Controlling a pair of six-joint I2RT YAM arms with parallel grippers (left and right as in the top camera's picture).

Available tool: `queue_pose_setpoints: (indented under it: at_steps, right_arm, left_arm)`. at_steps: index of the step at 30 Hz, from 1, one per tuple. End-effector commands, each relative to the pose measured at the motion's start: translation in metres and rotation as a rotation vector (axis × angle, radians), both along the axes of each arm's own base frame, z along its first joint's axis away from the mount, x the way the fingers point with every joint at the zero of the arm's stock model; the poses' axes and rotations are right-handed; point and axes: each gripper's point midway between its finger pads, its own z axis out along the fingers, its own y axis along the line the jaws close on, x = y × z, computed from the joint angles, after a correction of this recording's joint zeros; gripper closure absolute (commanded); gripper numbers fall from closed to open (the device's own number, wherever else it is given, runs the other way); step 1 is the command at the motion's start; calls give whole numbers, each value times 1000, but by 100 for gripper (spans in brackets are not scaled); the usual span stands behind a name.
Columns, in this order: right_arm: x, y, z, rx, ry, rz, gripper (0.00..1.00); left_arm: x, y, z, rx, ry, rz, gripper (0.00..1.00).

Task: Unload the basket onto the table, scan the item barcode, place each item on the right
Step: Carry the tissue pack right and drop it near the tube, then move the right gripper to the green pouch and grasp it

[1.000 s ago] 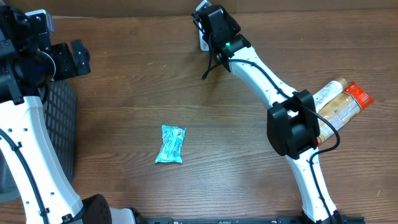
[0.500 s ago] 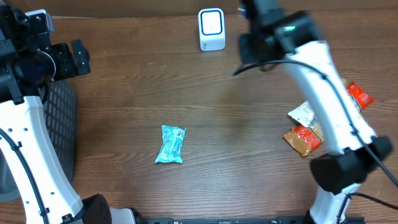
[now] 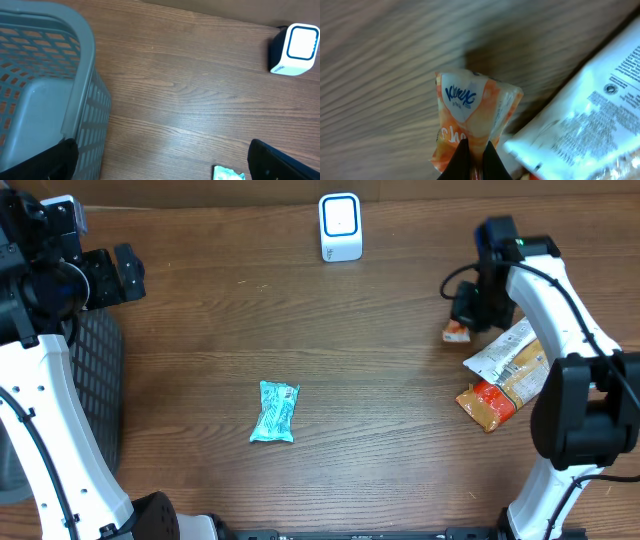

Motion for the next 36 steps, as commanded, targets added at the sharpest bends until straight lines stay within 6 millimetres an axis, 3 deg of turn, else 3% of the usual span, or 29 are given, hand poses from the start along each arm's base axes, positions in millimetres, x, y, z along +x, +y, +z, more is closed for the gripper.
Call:
queue_pose_setpoints:
  at_steps: [1, 2, 3, 6, 9, 13, 17, 19, 21, 25, 28, 36]
  right_arm:
    - [-8, -17, -16, 9, 17, -56, 96]
    - [-11, -22, -20, 9, 23, -68, 90]
    - [-13, -26, -23, 8, 29, -79, 73]
    - [-19, -45, -24, -17, 51, -119, 43]
    - [-18, -57, -14, -16, 54, -150, 37]
    - [-11, -61, 18, -16, 42, -140, 37]
    - [-4, -44, 59, 14, 6, -80, 38]
    - [-2, -22, 73, 77, -23, -9, 37]
    - [0, 14, 81, 186, -52, 91, 37]
    - [-4, 82, 83, 334, -69, 255, 37]
    - [-15, 125, 71, 347, -62, 362, 32]
    - [-71, 236, 22, 375, 21, 505, 32]
  left_arm:
    - [1, 1, 1, 6, -6, -12, 1]
    - [1, 1, 1, 6, -6, -12, 1]
    - [1, 1, 1, 6, -6, -12, 0]
    - [1, 1, 1, 6, -6, -12, 0]
    - [1, 1, 1, 6, -6, -12, 1]
    - [1, 1, 1, 6, -6, -12, 1]
    - [1, 1, 1, 6, -6, -12, 0]
    - [1, 1, 1, 6, -6, -12, 0]
    - [1, 1, 1, 6, -6, -12, 0]
    - [1, 1, 1, 6, -6, -12, 0]
    - [1, 1, 1, 6, -6, -12, 0]
    - [1, 1, 1, 6, -6, -12, 0]
